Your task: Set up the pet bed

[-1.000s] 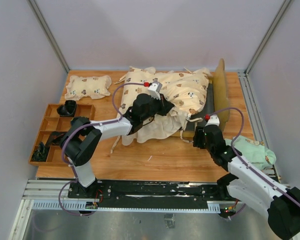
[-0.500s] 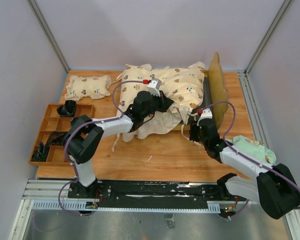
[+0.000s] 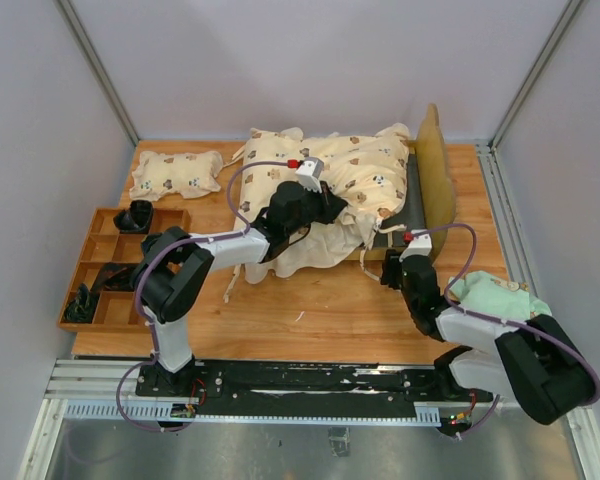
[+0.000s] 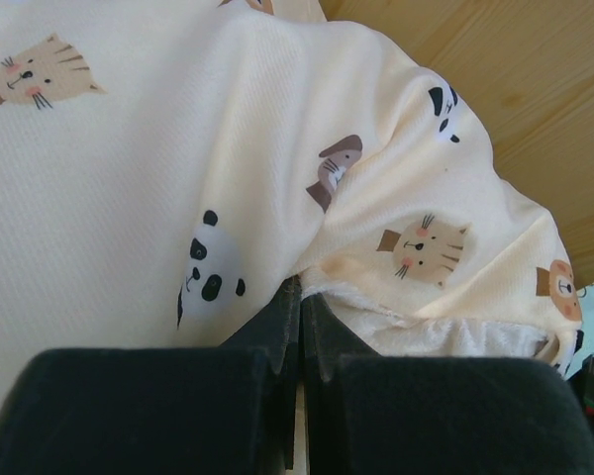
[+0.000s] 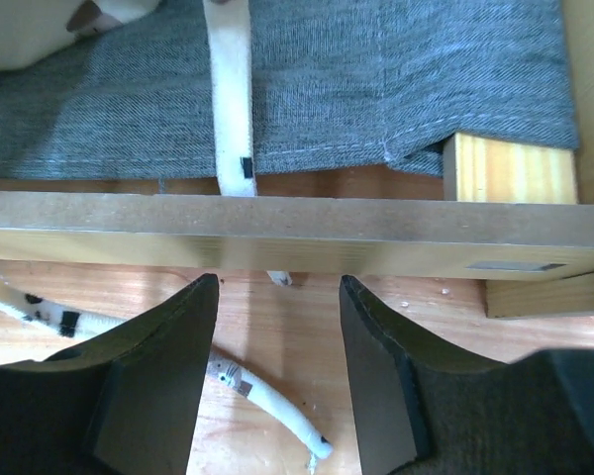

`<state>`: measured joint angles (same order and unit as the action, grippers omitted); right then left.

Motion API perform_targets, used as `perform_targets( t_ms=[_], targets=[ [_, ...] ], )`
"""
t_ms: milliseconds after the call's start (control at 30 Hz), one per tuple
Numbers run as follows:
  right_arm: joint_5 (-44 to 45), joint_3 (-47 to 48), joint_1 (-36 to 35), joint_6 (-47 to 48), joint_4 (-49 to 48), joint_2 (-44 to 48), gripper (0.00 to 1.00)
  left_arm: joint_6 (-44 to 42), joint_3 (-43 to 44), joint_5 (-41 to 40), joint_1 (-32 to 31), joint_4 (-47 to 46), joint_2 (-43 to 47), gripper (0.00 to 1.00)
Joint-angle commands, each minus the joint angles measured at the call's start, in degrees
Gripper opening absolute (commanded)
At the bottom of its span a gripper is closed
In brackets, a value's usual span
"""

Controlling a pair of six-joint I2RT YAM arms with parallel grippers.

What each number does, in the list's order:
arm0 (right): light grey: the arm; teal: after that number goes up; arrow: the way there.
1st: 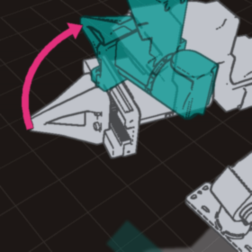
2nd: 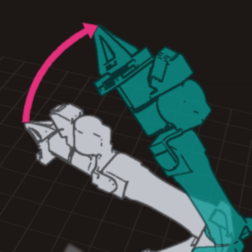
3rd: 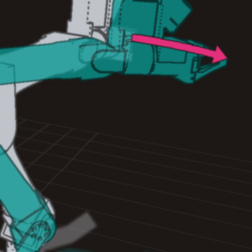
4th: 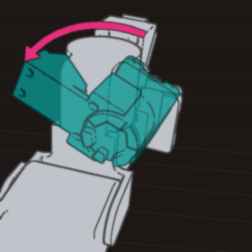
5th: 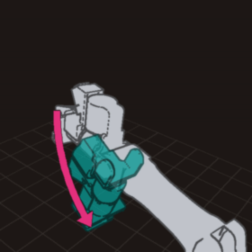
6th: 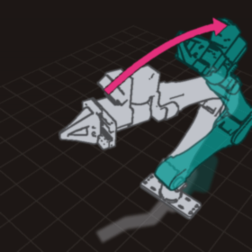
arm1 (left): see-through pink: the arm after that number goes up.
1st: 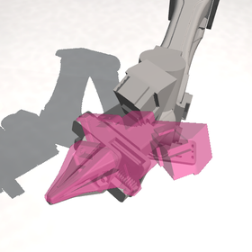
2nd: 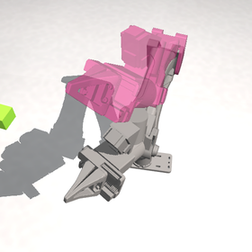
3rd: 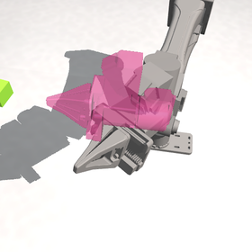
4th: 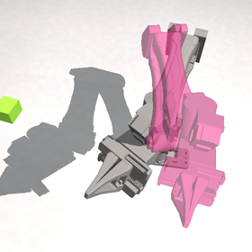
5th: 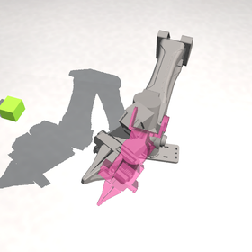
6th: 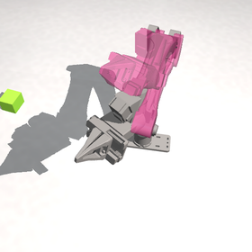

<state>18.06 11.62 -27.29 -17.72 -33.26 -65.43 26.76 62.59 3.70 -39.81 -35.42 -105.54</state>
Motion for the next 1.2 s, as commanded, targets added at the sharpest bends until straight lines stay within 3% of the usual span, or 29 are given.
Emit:
perform_targets(
  t_ms=[0, 100, 167, 267, 333, 400, 567, 900, 967, 1100, 1167],
  targets=[
    [1.3, 0.4, 0.2, 0.6, -9.8, -6.3, 0.54, 0.0, 1.5, -1.6, 1.3, -1.1, -0.7, 0.0],
    [1.5, 1.8, 0.2, -0.5, -11.1, -9.5, 0.53, 0.0, 1.4, -1.5, 1.3, -1.1, -0.6, 0.0],
    [2.4, 1.8, 0.2, -0.5, -13.2, -11.1, 0.47, 0.0, 1.3, -1.4, 1.4, -1.1, -0.5, 0.0],
    [3.4, -0.1, 0.2, -0.4, -17.0, -10.9, 0.21, 0.8, 1.1, -0.7, 1.4, -1.1, -0.4, 0.0],
    [3.1, -0.3, 0.2, -0.1, -14.4, -8.5, 0.02, 2.3, 1.0, 0.2, 1.4, -1.2, -0.3, 0.0],
    [4.2, 1.2, 0.2, -1.9, -4.5, -4.3, 0.0, 4.4, 0.2, 2.3, 1.4, -2.3, 0.2, 0.0],
    [4.5, 7.3, 0.1, -10.9, 31.0, 7.5, 0.0, 9.2, -1.3, 5.2, 1.3, -7.0, 0.5, 0.0],
    [-0.8, 9.2, 0.0, -23.9, 59.2, 33.1, 0.0, 16.1, -1.7, 8.5, 0.9, -13.4, -2.4, 0.02],
    [-3.7, 8.5, -0.1, -24.7, 61.6, 38.8, 0.0, 15.6, -2.5, 7.6, 0.9, -13.4, -1.5, 0.05],
    [-6.7, 8.4, -0.1, -24.2, 68.2, 47.8, 0.0, 11.8, -4.9, 4.7, 0.3, -13.1, 1.9, 0.23],
    [-6.0, 8.9, -0.1, -23.6, 70.4, 50.2, 0.0, 10.7, -5.9, 3.4, 0.2, -12.2, 4.0, 0.39]
  ],
)
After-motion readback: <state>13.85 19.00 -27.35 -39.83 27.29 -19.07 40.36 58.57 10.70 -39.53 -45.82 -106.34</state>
